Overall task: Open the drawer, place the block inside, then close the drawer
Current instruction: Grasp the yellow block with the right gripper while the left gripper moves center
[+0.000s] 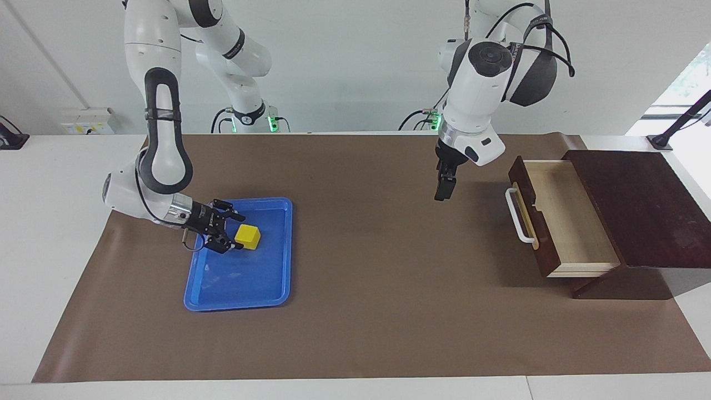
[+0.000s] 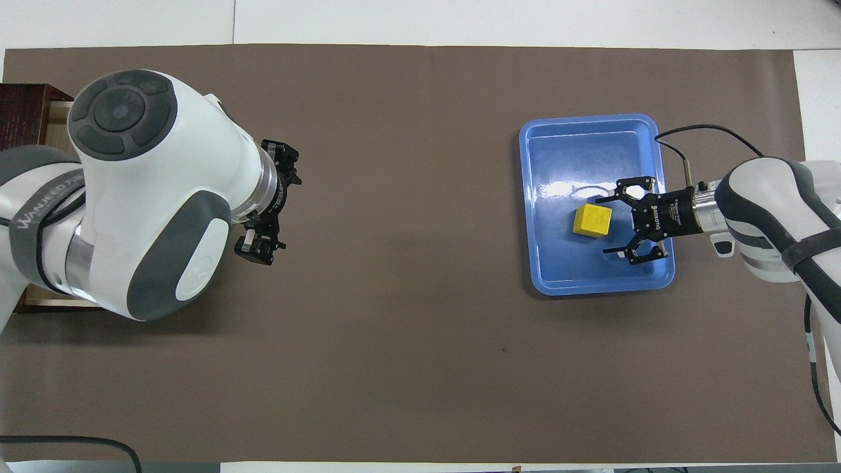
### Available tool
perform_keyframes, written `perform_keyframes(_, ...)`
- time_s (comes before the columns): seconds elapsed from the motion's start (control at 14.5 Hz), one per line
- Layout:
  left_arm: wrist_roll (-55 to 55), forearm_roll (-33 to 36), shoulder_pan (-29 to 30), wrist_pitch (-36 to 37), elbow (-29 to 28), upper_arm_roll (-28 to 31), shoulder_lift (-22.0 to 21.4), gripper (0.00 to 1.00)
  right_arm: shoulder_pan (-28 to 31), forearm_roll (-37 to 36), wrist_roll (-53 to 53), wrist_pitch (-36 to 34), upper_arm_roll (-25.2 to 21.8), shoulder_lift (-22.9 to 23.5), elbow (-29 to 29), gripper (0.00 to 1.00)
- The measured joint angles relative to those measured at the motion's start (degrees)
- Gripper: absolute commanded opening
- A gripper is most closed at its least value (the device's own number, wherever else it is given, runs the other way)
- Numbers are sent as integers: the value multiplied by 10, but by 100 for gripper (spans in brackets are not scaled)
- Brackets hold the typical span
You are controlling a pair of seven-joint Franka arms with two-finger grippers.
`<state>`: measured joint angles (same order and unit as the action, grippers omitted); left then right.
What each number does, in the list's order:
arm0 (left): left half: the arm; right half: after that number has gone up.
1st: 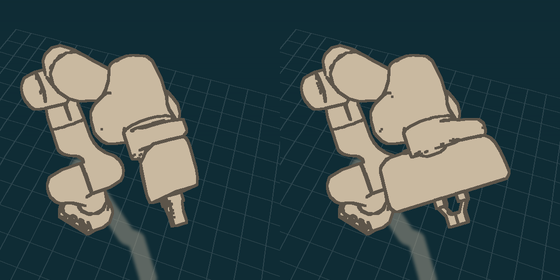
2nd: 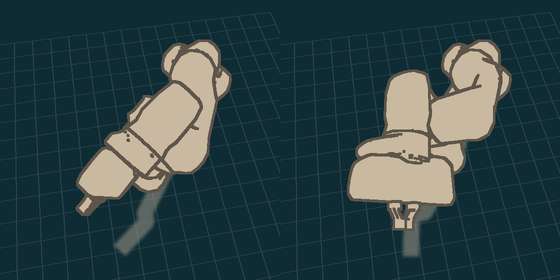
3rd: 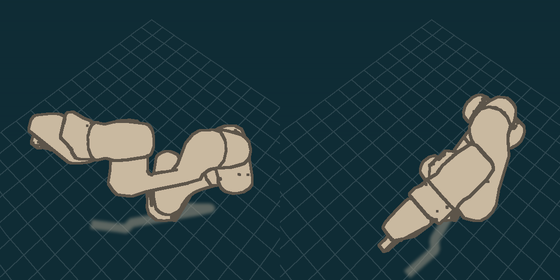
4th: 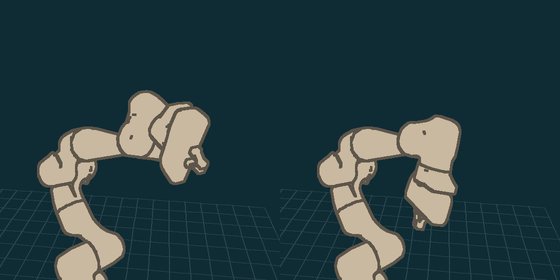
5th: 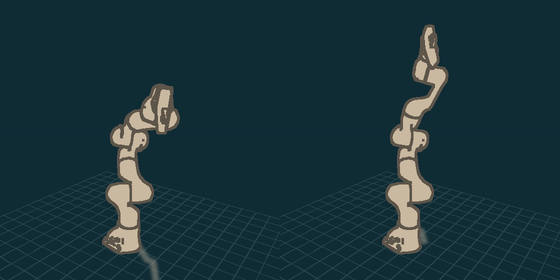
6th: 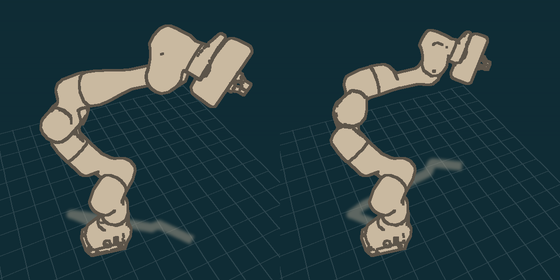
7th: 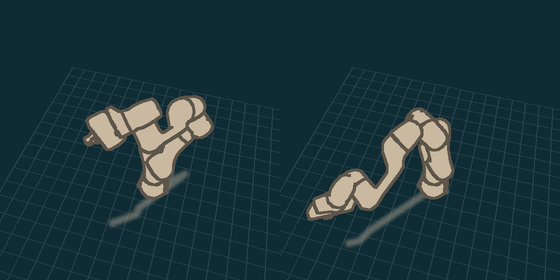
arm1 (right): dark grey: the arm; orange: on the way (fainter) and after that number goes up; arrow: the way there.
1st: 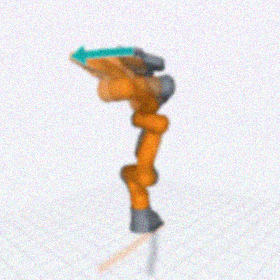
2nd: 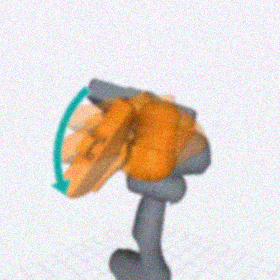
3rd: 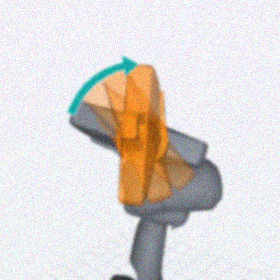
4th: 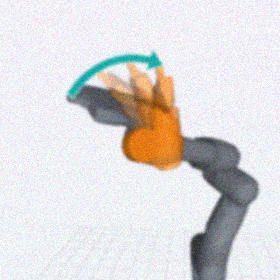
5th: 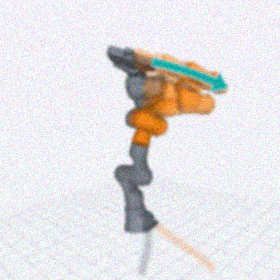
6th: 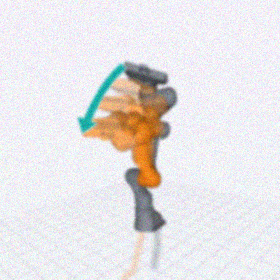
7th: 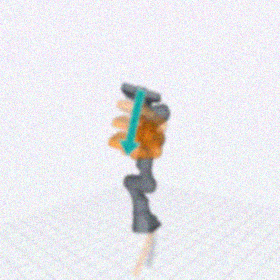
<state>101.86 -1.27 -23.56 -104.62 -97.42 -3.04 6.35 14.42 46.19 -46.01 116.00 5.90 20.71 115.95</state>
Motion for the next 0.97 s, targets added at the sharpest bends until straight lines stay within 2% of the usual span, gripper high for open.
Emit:
perform_keyframes(0.28,15,0,0,-18,-12,5,-2,100,0,0,0,0,0,0,0,0)
perform_keyframes(0.55,20,0,0,-18,-15,5,-3,100,0,0,0,0,0,-1,0,0)
perform_keyframes(0.97,101,0,0,-18,-15,6,-4,100,-1,0,0,-10,1,-5,-28,0)
